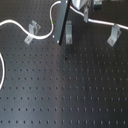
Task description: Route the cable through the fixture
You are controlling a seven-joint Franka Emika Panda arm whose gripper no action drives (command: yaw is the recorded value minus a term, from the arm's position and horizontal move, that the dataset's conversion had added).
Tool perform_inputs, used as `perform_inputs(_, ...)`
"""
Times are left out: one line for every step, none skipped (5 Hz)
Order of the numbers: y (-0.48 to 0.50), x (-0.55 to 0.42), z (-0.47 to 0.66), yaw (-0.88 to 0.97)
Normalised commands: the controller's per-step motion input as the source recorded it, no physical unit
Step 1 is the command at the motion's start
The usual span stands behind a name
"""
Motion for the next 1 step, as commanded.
perform_inputs(-0.212, 0.184, -0.02, 0.00)
